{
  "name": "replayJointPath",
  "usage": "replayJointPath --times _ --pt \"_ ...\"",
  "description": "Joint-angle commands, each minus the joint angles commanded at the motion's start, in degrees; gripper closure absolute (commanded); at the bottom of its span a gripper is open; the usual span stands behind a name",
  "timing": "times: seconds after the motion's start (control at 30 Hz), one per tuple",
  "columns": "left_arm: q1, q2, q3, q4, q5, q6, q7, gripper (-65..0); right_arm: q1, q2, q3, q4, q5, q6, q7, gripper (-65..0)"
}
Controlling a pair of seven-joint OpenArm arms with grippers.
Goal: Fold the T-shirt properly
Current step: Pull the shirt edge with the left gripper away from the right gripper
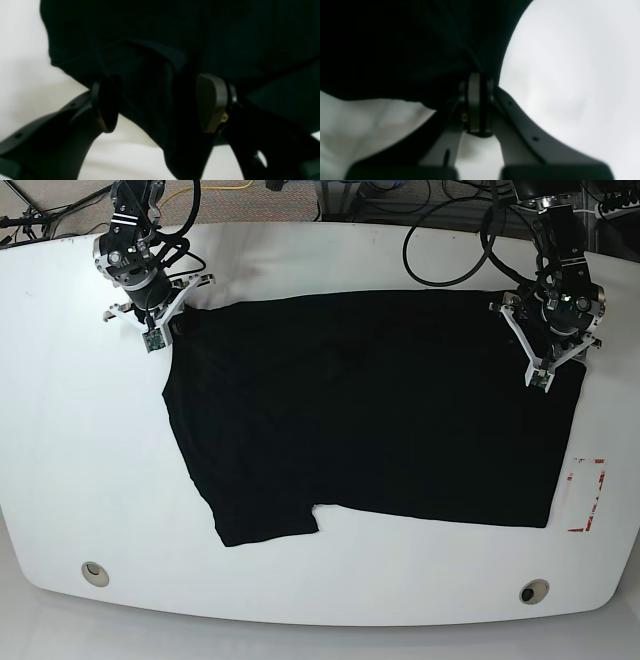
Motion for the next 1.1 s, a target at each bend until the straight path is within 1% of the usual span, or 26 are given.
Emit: replayJointPath --times 0.07,0.1,0.2,0.27,0.3,0.43,0.5,0.53,0.63,0.77,1.0,1.1 --pt "-0.1 -0.2 0.0 -0.9 0.0 0.0 0.0 -32.6 0.0 0.0 0.0 0.0 0.0 0.00 0.0 0.0" --pt "-0.2 -0.3 0.0 -1.5 0.0 0.0 0.0 -25.8 0.0 0.0 0.0 0.0 0.0 0.00 0.0 0.0" --pt "-0.2 -0.4 -0.2 -2.5 0.0 0.1 0.0 -10.0 0.0 0.0 0.0 0.0 0.0 0.00 0.0 0.0" --pt "-0.2 -0.4 -0.2 -3.1 0.1 0.1 0.0 -1.1 -0.1 0.0 0.0 0.0 0.0 0.00 0.0 0.0" --pt "-0.2 -0.4 -0.2 -3.2 0.2 0.1 0.0 0.0 -0.1 0.0 0.0 0.0 0.0 0.00 0.0 0.0" --pt "0.3 -0.1 -1.1 -2.8 2.4 0.1 0.0 0.0 -0.1 0.0 0.0 0.0 0.0 0.00 0.0 0.0" --pt "0.2 0.0 -2.7 -1.8 3.3 0.0 0.0 0.0 -0.2 0.0 0.0 0.1 0.0 0.00 0.0 0.0" --pt "0.3 0.1 -4.5 -0.5 3.9 -0.2 0.0 0.0 -0.2 0.0 0.0 0.1 0.0 0.00 0.0 0.0" --pt "0.3 0.2 -6.9 2.5 4.0 -0.2 0.2 0.0 -0.3 0.0 0.0 0.1 0.0 0.00 0.0 0.0" --pt "0.3 0.2 -7.5 5.3 4.0 -0.2 0.4 0.0 -0.4 0.0 0.0 0.1 0.0 0.00 0.0 0.0" --pt "-0.3 -0.3 -7.6 6.7 4.0 -0.2 4.7 0.0 -0.4 0.0 0.1 0.0 0.0 0.00 0.0 0.0" --pt "-0.6 -0.3 -7.6 6.7 4.0 -0.2 4.8 0.0 -0.4 -0.1 0.1 0.0 0.0 0.00 0.0 0.0"
